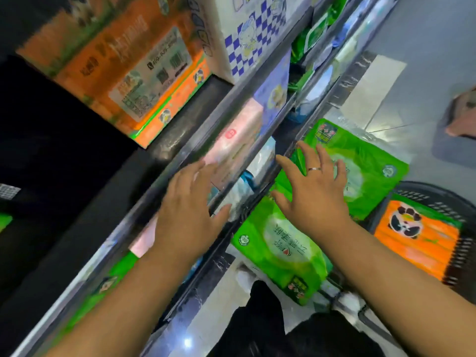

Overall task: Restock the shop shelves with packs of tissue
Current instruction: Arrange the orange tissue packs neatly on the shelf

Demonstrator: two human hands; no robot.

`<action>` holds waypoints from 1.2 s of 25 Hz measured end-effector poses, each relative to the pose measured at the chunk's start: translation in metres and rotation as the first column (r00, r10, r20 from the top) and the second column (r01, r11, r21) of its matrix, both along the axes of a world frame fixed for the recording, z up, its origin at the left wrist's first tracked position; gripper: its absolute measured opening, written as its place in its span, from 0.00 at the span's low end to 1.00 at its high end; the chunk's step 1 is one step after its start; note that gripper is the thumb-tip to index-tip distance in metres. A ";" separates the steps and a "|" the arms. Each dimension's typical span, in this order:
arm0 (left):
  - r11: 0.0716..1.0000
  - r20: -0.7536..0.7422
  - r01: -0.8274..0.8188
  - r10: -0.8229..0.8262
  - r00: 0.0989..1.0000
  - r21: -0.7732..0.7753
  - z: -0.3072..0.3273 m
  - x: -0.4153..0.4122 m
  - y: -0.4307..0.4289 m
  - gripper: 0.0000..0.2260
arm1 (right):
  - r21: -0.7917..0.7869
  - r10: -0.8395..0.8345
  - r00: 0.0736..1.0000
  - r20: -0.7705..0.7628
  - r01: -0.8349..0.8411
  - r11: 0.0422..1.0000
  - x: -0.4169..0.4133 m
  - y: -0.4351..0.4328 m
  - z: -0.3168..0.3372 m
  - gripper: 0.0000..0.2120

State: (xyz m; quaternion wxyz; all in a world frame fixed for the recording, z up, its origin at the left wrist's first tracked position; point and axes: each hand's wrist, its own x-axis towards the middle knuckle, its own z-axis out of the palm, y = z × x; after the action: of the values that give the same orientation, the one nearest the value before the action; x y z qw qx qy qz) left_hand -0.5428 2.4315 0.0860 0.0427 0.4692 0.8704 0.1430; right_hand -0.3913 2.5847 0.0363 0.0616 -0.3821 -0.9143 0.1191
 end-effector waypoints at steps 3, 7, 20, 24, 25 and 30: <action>0.988 0.029 0.143 -0.141 0.990 -0.066 -0.024 0.058 0.025 0.32 | -0.052 -0.069 0.991 0.118 0.075 0.996 0.077 0.005 -0.023 0.34; 0.943 0.107 0.288 -0.273 0.956 -0.166 -0.062 0.139 0.062 0.34 | -0.103 -0.168 0.965 0.199 0.191 0.976 0.174 0.019 -0.052 0.33; 0.691 0.329 0.604 -0.507 0.797 -0.397 -0.284 0.385 0.176 0.37 | -0.319 -0.312 0.810 0.496 0.505 0.802 0.444 0.058 -0.239 0.34; 0.612 0.354 0.627 -0.518 0.778 -0.482 -0.377 0.407 0.187 0.35 | -0.391 -0.297 0.795 0.529 0.539 0.746 0.472 0.062 -0.318 0.37; 0.587 0.356 0.637 -0.531 0.769 -0.499 -0.400 0.412 0.191 0.35 | -0.407 -0.298 0.802 0.518 0.537 0.739 0.477 0.062 -0.344 0.38; 0.398 0.380 0.691 -0.619 0.688 -0.603 -0.506 0.431 0.199 0.40 | -0.505 -0.168 0.836 0.522 0.461 0.730 0.491 0.064 -0.451 0.45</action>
State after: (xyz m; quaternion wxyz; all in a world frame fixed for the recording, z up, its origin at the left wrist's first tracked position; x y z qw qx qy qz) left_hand -0.1113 2.6302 -0.4198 0.3127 0.7102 0.5952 -0.2088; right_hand 0.0998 2.6489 -0.4152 -0.2548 -0.5510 -0.7334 0.3061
